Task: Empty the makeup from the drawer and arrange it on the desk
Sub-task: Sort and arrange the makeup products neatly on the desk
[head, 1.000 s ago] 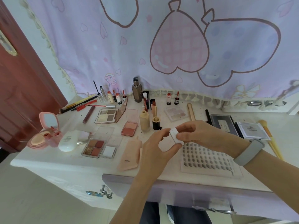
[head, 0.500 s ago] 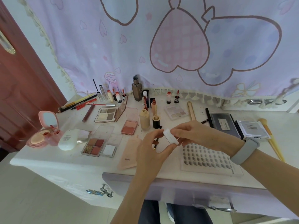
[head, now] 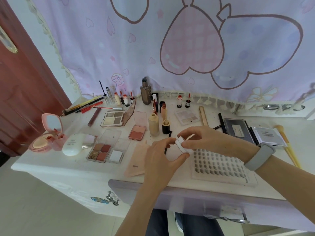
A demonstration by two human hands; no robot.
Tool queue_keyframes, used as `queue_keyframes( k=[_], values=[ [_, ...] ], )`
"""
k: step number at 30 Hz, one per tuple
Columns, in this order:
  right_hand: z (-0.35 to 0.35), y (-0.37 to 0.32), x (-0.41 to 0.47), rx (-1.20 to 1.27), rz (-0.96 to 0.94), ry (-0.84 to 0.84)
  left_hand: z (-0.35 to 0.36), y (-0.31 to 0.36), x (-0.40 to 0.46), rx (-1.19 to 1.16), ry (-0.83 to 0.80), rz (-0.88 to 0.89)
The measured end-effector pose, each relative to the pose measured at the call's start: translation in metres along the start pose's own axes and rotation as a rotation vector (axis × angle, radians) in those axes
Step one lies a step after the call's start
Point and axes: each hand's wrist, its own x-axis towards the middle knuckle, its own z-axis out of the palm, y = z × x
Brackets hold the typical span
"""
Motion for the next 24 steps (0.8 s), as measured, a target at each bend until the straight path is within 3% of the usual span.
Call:
queue_keyframes(
  k=[4,8,15,24],
  values=[
    [-0.009,0.003,-0.003,0.034,-0.023,-0.052,-0.004,-0.004,0.0,0.045,-0.044,0.005],
    [-0.008,0.011,-0.001,0.137,-0.039,0.073,-0.003,-0.007,-0.004,0.243,-0.007,0.061],
    [0.015,0.031,0.013,-0.078,-0.178,0.285,0.002,-0.011,-0.012,0.449,0.105,0.169],
    [0.011,0.044,0.015,-0.351,-0.219,0.222,-0.001,-0.021,-0.014,0.572,0.053,0.148]
  ],
)
